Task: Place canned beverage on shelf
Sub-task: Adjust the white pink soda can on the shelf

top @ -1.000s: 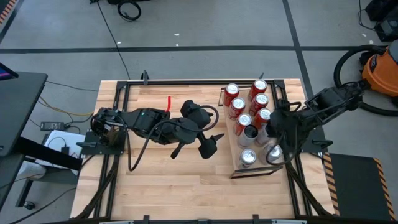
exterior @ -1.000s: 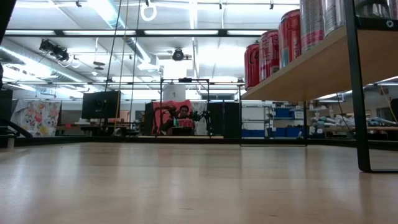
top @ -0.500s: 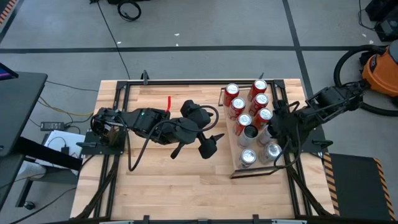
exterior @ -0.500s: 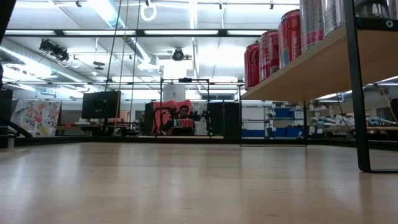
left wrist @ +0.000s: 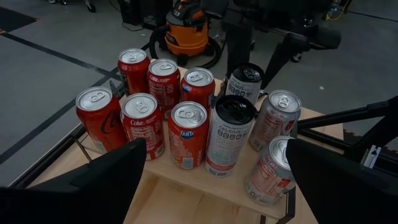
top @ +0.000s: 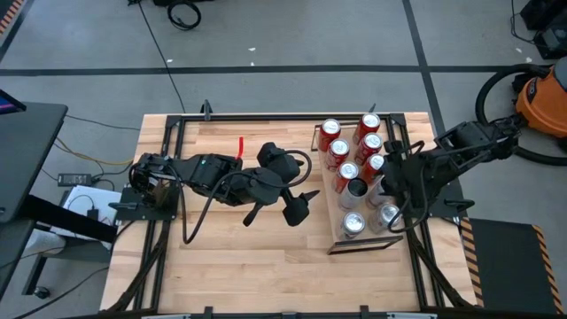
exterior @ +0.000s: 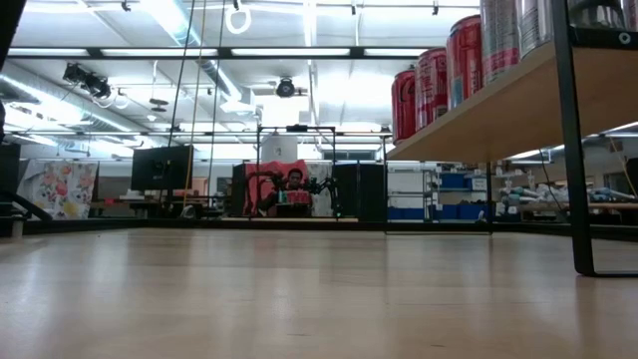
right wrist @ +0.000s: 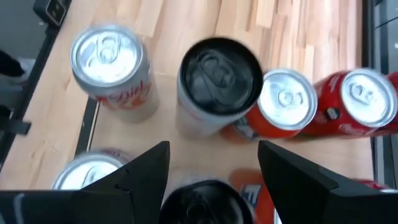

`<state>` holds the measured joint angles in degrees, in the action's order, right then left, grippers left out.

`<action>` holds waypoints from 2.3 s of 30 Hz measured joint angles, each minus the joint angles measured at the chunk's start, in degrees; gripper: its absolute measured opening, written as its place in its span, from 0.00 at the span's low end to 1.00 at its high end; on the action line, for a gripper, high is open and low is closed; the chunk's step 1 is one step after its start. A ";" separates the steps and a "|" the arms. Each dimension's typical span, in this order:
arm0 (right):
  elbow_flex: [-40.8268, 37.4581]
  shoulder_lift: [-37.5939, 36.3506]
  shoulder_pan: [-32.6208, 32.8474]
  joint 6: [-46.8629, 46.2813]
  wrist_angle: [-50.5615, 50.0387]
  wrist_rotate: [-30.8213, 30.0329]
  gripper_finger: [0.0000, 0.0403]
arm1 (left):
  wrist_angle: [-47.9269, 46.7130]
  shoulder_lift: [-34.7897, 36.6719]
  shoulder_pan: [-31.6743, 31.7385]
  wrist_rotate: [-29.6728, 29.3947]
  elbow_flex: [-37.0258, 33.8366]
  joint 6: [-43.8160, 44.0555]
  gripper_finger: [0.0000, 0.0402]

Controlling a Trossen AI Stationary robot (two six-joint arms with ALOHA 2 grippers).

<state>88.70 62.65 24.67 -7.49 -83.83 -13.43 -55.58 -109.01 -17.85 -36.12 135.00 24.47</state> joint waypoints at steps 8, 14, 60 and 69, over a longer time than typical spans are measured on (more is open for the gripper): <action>2.83 -0.38 0.00 -5.17 -2.84 -2.31 0.63 | -0.01 0.00 0.00 0.00 0.00 0.26 0.99; 5.15 -1.70 -0.07 -11.08 -5.13 0.81 0.63 | -0.01 0.00 0.02 0.00 -0.02 -0.07 0.99; 0.55 -10.67 -0.07 -13.79 -6.26 3.23 0.50 | -0.01 0.00 1.57 -0.24 -0.01 -3.23 0.99; 0.53 -11.21 -0.07 -15.34 -5.56 1.48 0.50 | -0.01 0.00 1.66 -0.24 0.00 -3.25 0.99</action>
<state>89.23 51.45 24.60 -22.83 -89.38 -11.94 -55.59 -109.01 -16.19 -36.36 134.99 21.22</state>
